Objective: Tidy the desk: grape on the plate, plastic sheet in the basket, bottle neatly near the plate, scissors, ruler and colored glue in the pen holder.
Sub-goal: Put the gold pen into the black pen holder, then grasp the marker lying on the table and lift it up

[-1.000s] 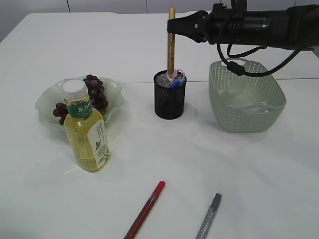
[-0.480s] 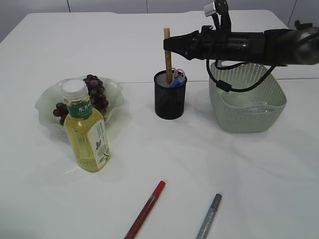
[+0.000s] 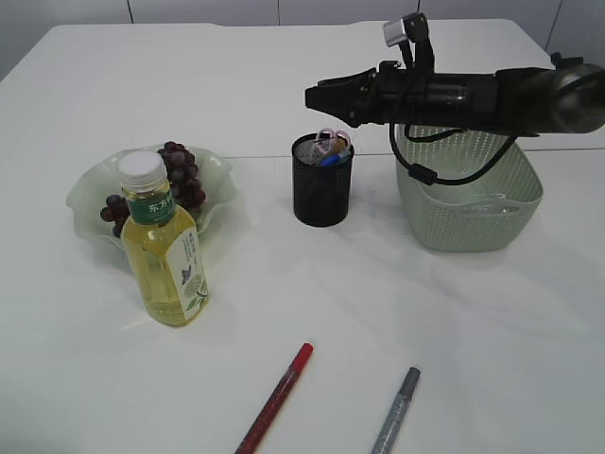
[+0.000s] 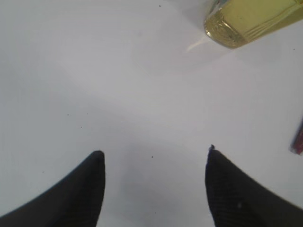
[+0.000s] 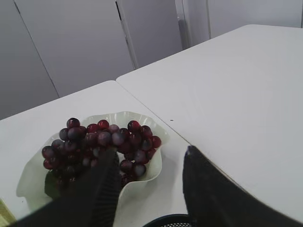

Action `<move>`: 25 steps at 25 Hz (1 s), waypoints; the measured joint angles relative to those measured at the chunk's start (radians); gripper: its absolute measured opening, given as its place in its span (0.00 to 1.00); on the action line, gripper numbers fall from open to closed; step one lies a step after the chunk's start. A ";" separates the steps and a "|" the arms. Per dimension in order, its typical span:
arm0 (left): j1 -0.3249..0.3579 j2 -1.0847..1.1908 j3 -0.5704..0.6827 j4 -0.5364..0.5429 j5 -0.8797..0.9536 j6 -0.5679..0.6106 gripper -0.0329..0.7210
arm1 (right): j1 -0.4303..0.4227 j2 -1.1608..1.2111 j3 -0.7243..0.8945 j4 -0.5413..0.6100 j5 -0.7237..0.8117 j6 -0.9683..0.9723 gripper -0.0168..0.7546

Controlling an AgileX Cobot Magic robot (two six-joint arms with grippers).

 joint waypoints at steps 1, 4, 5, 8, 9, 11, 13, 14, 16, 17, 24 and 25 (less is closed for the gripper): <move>0.000 0.000 0.000 0.000 0.000 0.000 0.69 | 0.000 0.000 -0.001 0.000 0.009 0.002 0.44; 0.000 0.000 0.000 0.000 0.000 0.000 0.69 | 0.000 -0.005 -0.001 -0.012 0.015 0.082 0.46; 0.000 0.000 0.000 0.000 0.000 0.000 0.69 | 0.000 -0.019 -0.001 -0.048 0.004 0.130 0.47; 0.000 0.000 0.000 0.000 0.000 0.000 0.69 | 0.000 -0.097 -0.001 -0.229 -0.054 0.280 0.47; 0.000 0.000 0.000 0.000 0.000 0.000 0.69 | 0.000 -0.145 -0.001 -0.315 -0.071 0.366 0.47; 0.000 0.000 0.000 0.000 0.000 0.000 0.69 | 0.000 -0.226 -0.001 -0.491 -0.081 0.559 0.47; 0.000 0.000 0.000 0.000 0.000 0.000 0.69 | 0.004 -0.310 -0.001 -0.650 -0.079 0.750 0.47; 0.000 0.000 0.000 0.000 0.000 0.000 0.69 | 0.006 -0.342 -0.001 -0.740 -0.075 0.857 0.47; 0.000 0.000 0.000 0.000 0.000 0.000 0.69 | 0.012 -0.409 -0.002 -0.908 -0.045 1.073 0.47; 0.000 0.000 0.000 0.000 0.000 0.000 0.69 | 0.016 -0.434 -0.002 -0.990 -0.014 1.151 0.47; 0.000 0.000 0.000 0.000 0.000 0.000 0.69 | 0.027 -0.679 0.192 -1.166 0.081 1.471 0.47; 0.000 0.000 0.000 0.000 0.000 0.000 0.69 | 0.030 -0.723 0.255 -1.180 0.080 1.494 0.47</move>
